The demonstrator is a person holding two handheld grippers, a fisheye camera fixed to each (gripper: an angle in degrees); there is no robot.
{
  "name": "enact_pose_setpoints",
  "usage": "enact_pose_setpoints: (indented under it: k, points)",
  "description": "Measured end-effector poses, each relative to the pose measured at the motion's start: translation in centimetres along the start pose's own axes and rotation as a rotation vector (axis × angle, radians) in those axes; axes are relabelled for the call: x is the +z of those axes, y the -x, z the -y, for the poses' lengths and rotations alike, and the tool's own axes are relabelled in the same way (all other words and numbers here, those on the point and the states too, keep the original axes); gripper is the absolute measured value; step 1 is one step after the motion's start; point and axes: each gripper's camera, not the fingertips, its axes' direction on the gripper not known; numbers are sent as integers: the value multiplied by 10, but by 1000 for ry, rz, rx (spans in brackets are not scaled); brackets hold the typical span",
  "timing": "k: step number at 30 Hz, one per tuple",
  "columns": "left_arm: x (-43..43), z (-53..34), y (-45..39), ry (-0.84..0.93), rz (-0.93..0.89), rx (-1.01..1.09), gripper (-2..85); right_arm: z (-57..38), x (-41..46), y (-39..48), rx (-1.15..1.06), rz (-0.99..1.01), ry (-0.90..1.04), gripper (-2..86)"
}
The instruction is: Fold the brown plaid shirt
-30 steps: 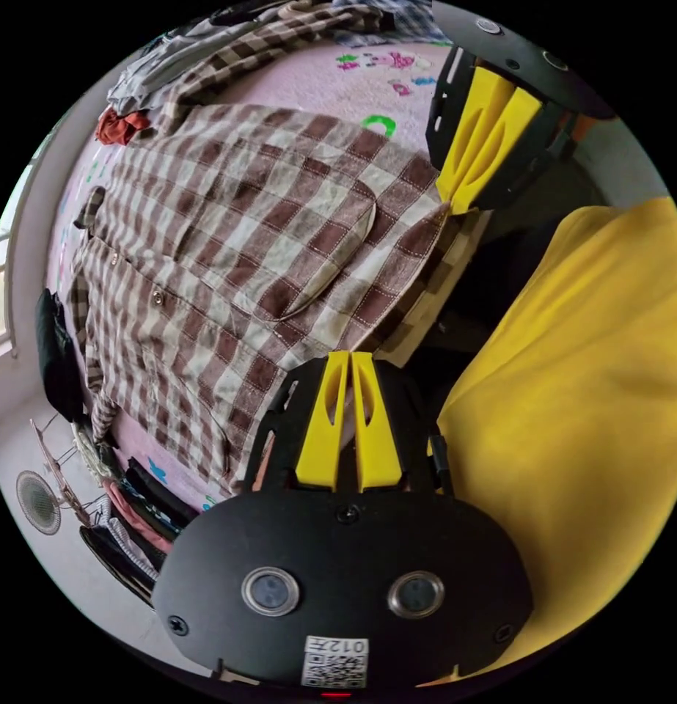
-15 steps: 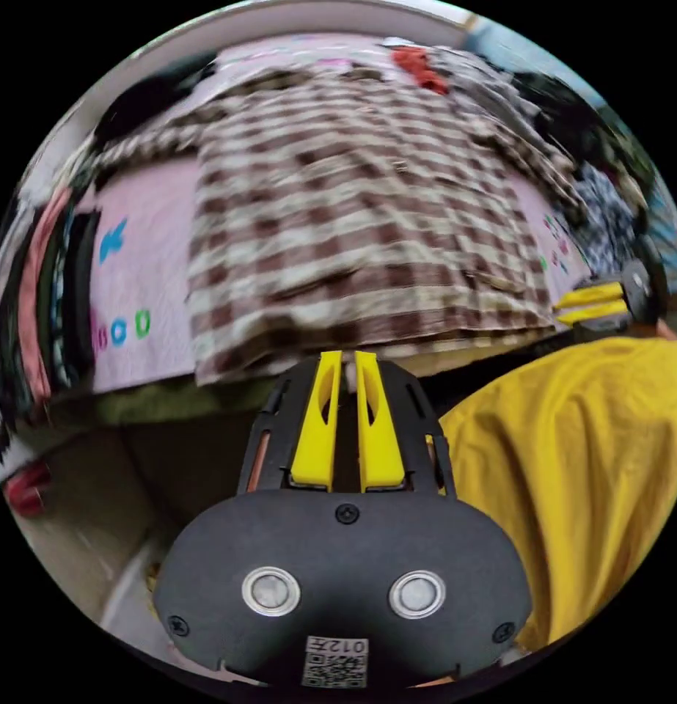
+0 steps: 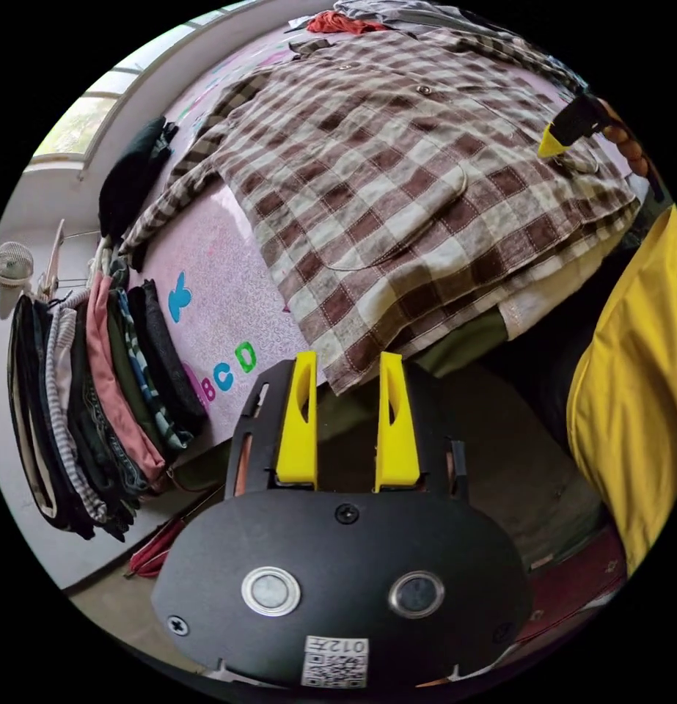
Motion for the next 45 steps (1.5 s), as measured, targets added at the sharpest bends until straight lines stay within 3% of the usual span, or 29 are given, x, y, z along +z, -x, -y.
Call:
enact_pose_setpoints:
  k: [6, 11, 14, 19, 27, 36, 41, 45]
  points:
    - [22, -16, 43, -32, -243, -128, 16, 9, -23, -8, 34, 121, 4, 17]
    - [30, -39, 74, -82, -335, -164, 4, 7, -52, -25, 138, 365, 20, 11]
    - [45, -39, 79, -47, -354, -121, 4, 11, -51, -32, 163, 290, 63, 11]
    - [93, -26, 67, 165, -308, -35, 8, 21, -33, -39, 153, 180, 128, 13]
    - [67, -29, 98, 6, -346, -323, 7, 18, -47, -31, -26, 162, 205, 25]
    - [77, 87, 15, -46, -384, -14, 3, -2, -29, -14, -254, 139, 240, 50]
    - [79, 123, -5, -55, -451, 28, 2, -12, -34, -24, -132, 458, 230, 17]
    - [111, 143, -31, 76, -439, 111, 2, -22, -18, -32, -103, 267, 354, 18]
